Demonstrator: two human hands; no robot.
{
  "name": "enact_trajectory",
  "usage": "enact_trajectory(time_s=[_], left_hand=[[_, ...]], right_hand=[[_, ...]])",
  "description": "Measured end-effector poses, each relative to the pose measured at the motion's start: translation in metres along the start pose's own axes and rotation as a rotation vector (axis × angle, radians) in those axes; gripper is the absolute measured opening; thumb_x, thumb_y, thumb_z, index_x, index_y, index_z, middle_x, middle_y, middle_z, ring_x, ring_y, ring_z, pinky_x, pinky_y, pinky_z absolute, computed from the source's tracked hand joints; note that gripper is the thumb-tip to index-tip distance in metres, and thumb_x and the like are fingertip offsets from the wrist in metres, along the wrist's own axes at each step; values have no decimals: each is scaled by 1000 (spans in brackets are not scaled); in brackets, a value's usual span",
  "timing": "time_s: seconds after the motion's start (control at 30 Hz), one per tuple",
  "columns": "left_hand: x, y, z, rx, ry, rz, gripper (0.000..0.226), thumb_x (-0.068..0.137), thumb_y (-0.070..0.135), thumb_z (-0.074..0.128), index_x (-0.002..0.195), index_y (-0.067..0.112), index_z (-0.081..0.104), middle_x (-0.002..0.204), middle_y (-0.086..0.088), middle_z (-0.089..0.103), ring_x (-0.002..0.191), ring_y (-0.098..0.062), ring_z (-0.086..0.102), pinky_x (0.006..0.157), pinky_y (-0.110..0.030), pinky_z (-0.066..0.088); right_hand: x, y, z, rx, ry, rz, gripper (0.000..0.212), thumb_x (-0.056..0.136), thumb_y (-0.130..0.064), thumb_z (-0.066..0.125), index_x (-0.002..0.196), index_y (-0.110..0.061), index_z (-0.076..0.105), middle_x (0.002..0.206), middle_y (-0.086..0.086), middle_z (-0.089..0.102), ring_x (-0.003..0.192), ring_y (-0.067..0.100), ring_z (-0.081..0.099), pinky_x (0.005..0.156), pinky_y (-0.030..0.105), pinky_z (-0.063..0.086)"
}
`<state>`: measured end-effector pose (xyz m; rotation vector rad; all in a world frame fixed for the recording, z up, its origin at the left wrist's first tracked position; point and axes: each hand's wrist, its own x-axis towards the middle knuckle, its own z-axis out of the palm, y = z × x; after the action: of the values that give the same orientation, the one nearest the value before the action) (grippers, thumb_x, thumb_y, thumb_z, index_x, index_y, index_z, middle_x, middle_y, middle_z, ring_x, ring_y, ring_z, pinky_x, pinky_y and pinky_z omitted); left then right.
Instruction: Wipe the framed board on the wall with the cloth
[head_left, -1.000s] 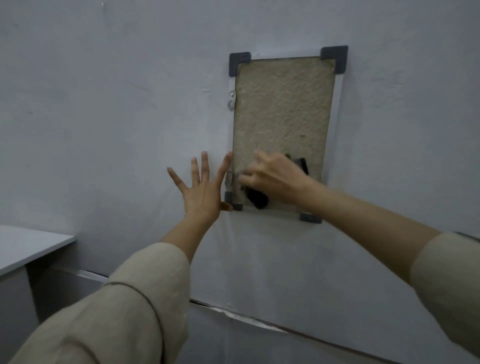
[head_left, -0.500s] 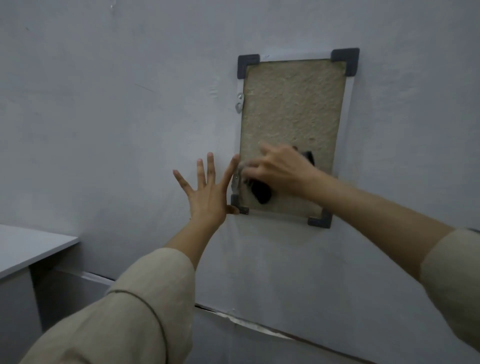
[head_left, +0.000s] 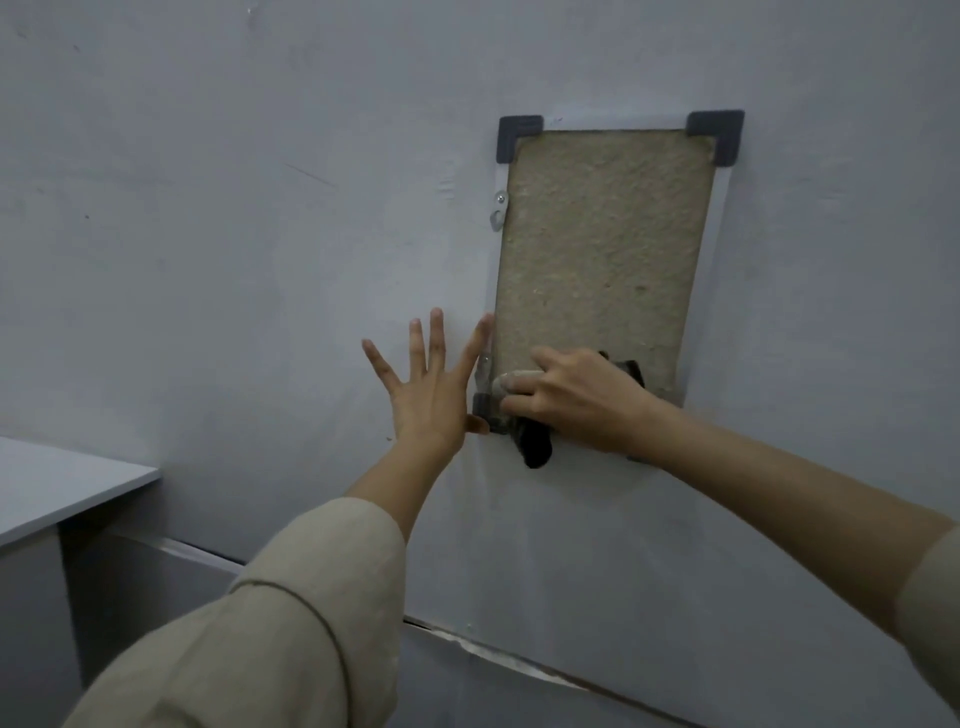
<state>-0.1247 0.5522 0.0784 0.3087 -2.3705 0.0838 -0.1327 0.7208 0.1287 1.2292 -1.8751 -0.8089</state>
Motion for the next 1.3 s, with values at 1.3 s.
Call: enact_trajectory(time_s=[1.3], left_hand=[[0, 0, 0, -45, -31, -10, 118, 72, 64, 61, 126, 45, -43, 153, -12, -26, 141, -34, -21, 93, -75, -17]], right_hand=[[-2, -6, -7, 127, 372, 295, 21, 66, -13, 78, 85, -18, 71, 80, 4, 68, 57, 16, 52, 41, 22, 35]])
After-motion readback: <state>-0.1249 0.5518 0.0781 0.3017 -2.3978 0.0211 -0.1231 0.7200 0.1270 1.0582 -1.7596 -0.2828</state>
